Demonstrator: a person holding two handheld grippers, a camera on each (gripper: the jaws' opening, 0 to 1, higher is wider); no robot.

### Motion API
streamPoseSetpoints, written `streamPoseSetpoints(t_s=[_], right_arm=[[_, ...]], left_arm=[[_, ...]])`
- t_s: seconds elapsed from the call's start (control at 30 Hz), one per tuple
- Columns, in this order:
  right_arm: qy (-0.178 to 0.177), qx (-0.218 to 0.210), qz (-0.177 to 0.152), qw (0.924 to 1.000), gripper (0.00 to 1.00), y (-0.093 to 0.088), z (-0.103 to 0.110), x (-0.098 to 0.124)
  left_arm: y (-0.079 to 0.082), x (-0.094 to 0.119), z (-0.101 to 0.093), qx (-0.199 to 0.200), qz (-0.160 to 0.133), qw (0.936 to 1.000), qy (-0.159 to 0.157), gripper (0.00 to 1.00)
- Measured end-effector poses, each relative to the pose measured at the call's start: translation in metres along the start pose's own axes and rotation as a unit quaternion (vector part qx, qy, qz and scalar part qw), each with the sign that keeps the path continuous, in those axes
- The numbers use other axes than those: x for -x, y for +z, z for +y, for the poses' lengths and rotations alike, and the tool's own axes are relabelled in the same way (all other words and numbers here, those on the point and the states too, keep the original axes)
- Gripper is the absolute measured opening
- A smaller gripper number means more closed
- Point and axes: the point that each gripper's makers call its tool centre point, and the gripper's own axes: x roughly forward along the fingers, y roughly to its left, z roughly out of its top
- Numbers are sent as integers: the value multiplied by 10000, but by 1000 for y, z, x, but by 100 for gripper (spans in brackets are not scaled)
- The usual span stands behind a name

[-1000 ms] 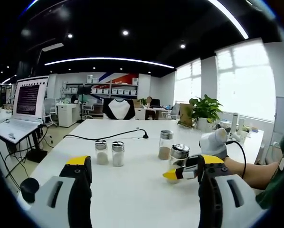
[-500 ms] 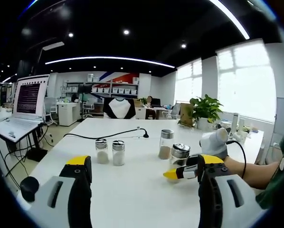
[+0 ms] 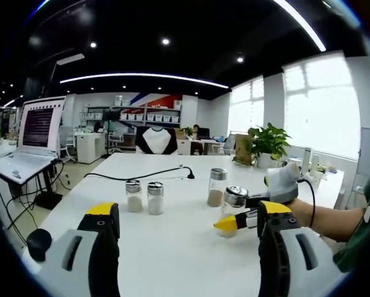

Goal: Rotate the seasoning bottle until the label or dispensing opening points toward the visible target arrow and the bottle remains upright within the marked orientation range

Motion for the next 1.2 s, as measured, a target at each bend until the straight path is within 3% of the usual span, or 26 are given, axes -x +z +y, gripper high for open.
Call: streamPoseSetpoints(t_s=[0.17, 0.3, 0.4, 0.57, 0.67, 0.8, 1.2], right_arm=[[129, 212, 5, 9997, 71, 3, -2, 2], [693, 266, -344, 9966, 69, 16, 12, 3], [785, 522, -225, 9953, 65, 13, 12, 3], [1050, 178, -151, 9942, 57, 8, 11, 0], [1070, 115, -134, 9941, 59, 7, 9, 0], [1408, 209, -166, 9897, 46, 8, 22, 1], [1336, 468, -204, 9897, 44, 7, 18, -2]], left_arm=[[0, 0, 2, 37, -10, 10000, 33, 97], [0, 0, 1, 38, -11, 10000, 12, 97], [0, 1, 1, 36, -6, 10000, 23, 97], [0, 1, 1, 22, 5, 10000, 27, 97], [0, 2, 2, 27, -9, 10000, 51, 97], [-2, 1, 1, -16, 26, 10000, 50, 97], [-2, 0, 0, 3, 36, 10000, 18, 97]])
